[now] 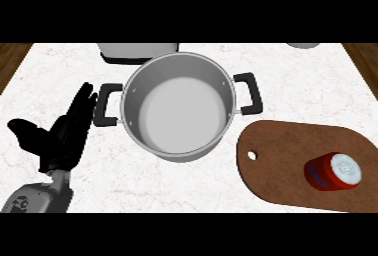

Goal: Pick the can from the cutting board and place it in the pot

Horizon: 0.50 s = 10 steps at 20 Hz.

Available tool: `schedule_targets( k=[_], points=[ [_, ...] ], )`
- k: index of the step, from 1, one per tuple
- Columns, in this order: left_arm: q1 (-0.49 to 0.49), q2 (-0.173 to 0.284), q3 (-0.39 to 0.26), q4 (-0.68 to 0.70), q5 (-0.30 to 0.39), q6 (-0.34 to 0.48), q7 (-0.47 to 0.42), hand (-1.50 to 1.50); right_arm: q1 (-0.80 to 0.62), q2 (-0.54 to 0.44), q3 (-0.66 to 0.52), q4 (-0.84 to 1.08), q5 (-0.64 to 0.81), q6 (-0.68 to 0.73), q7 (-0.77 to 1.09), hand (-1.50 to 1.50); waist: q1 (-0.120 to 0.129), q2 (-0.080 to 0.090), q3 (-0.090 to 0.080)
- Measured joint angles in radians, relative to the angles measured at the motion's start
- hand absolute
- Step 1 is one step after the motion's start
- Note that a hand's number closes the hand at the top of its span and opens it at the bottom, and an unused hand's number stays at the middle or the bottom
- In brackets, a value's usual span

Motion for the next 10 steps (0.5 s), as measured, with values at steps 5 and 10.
schedule_targets(
  k=[5,10],
  points=[
    [0.0,-0.007,-0.009,-0.019,-0.002,-0.01,0.03,0.0,0.048,-0.083,-0.012,-0.044,0.045,0.034,0.057,-1.5,0.01,0.003,-0.002],
    [-0.003,-0.023,-0.01,-0.016,-0.023,-0.018,0.032,0.0,0.072,-0.088,0.008,-0.093,0.091,0.067,0.13,-1.5,0.016,0.005,-0.002]
  ],
)
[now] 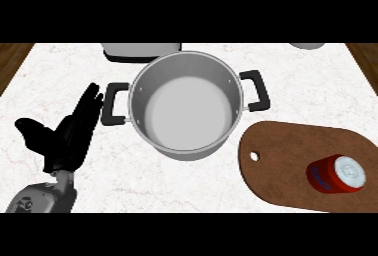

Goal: Pick the can from the cutting board and place it in the pot

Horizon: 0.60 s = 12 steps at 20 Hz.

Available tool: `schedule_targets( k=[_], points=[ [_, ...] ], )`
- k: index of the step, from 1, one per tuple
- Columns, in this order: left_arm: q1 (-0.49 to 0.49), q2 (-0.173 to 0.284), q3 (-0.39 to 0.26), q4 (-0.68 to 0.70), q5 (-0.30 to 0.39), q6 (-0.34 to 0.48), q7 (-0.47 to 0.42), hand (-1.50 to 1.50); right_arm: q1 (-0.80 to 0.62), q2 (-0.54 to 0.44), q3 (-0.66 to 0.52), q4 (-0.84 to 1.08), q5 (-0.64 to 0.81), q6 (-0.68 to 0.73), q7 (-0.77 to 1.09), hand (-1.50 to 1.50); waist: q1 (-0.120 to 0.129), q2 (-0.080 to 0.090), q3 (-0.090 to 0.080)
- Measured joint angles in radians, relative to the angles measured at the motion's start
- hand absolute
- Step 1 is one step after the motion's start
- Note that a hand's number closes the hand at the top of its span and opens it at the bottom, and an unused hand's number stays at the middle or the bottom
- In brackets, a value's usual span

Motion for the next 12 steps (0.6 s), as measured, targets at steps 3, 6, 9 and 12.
schedule_targets(
  k=[3,6,9,12],
  points=[
    [-0.003,-0.016,-0.006,-0.007,-0.008,-0.003,0.016,0.0,-0.021,0.017,0.038,-0.002,0.034,0.013,0.037,-1.5,0.007,0.002,0.0],
    [0.005,-0.033,-0.011,-0.013,-0.022,-0.002,0.021,0.0,-0.027,0.045,0.075,-0.018,0.089,0.025,0.065,-1.5,0.008,0.002,0.0],
    [0.03,-0.034,-0.006,-0.039,-0.026,-0.016,0.024,0.0,-0.024,0.057,0.095,-0.01,0.155,0.034,0.061,-1.5,0.009,0.002,0.0],
    [0.026,-0.037,0.009,-0.024,-0.028,-0.035,0.015,0.0,-0.034,0.079,0.116,-0.011,0.228,0.033,0.069,-1.5,0.009,0.003,0.0]
  ],
)
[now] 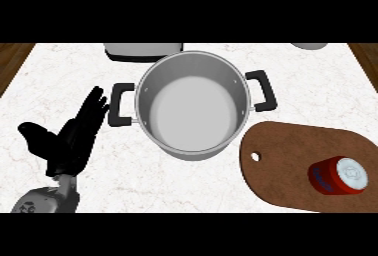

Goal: Pick the can from the cutting board and place it in the pot

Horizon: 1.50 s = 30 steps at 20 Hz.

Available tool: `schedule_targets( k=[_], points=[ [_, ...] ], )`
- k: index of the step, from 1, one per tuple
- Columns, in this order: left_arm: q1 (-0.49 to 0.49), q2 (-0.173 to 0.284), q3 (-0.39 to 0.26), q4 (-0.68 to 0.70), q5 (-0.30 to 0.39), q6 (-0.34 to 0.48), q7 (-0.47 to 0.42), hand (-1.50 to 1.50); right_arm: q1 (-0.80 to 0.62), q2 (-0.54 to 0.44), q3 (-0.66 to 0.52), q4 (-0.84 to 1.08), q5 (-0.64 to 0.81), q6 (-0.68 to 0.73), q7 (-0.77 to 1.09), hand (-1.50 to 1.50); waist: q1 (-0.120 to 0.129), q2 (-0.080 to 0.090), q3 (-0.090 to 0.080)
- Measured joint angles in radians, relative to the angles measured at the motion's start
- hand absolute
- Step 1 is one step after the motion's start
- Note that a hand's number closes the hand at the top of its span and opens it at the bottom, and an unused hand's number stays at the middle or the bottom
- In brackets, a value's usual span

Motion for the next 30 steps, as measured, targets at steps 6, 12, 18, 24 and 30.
schedule_targets(
  k=[6,12,18,24,30],
  points=[
    [-0.027,-0.034,0.003,0.004,-0.037,0.012,0.028,0.0,0.01,0.096,0.038,-0.024,0.129,-0.011,0.005,-1.5,-0.003,0.0,0.0],
    [-0.019,-0.037,0.034,-0.016,-0.043,-0.019,0.046,0.0,0.023,0.191,0.01,-0.079,0.155,0.021,0.034,-1.5,-0.005,-0.001,0.0],
    [-0.031,-0.067,0.042,-0.013,-0.075,-0.024,0.051,0.0,-0.003,0.272,0.001,-0.118,0.176,0.075,0.108,-1.5,-0.003,-0.001,0.0],
    [0.008,-0.069,0.061,-0.023,-0.07,-0.066,0.033,0.0,-0.019,0.332,0.033,-0.136,0.278,0.082,0.173,-1.5,-0.001,0.0,0.0],
    [0.014,-0.082,0.073,-0.04,-0.08,-0.08,0.053,0.0,-0.05,0.392,0.101,-0.101,0.397,0.066,0.18,-1.5,0.001,0.0,0.0]
  ],
)
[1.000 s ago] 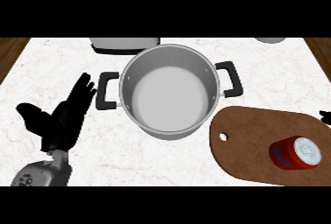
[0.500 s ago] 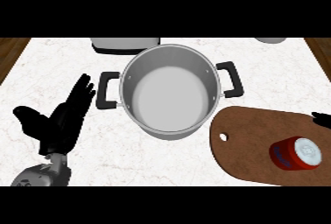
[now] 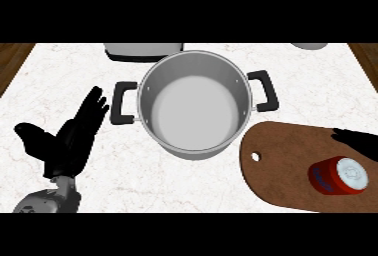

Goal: Pick the can from the cutting board and place it in the pot

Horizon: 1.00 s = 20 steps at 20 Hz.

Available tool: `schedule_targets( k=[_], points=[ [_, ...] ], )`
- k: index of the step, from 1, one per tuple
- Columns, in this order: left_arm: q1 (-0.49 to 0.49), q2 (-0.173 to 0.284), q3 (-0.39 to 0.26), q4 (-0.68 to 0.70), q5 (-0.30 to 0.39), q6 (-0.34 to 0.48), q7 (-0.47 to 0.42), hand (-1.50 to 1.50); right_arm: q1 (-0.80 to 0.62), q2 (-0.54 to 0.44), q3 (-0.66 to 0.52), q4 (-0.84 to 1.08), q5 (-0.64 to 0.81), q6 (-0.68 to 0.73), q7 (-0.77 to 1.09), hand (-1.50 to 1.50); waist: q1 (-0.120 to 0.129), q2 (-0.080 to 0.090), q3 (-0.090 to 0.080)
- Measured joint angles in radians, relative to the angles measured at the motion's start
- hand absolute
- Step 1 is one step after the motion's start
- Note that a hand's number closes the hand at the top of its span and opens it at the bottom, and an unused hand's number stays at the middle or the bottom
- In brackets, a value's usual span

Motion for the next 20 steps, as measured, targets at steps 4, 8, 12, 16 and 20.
schedule_targets(
  k=[4,8,12,16,20],
  points=[
    [-0.021,-0.015,0.013,0.032,-0.009,-0.006,-0.012,0.0,-0.018,0.028,0.044,0.002,0.07,0.003,0.007,-1.5,-0.001,0.0,0.0],
    [-0.01,-0.024,0.013,0.015,-0.024,-0.008,-0.005,0.0,-0.016,0.037,0.066,0.011,0.139,0.004,0.013,-1.5,-0.001,0.0,0.0],
    [-0.031,-0.032,0.021,0.012,-0.03,-0.011,0.019,0.0,-0.029,0.057,0.108,0.056,0.219,-0.022,0.0,-1.5,-0.001,0.0,0.0],
    [-0.016,-0.04,0.028,0.012,-0.042,-0.024,0.004,0.0,-0.042,0.074,0.115,0.099,0.273,-0.035,-0.026,-1.5,-0.001,0.0,0.0],
    [-0.006,-0.044,0.036,0.013,-0.046,-0.038,-0.007,0.0,-0.066,0.09,0.121,0.157,0.297,-0.05,-0.07,1.5,0.0,0.0,0.0]
  ],
)
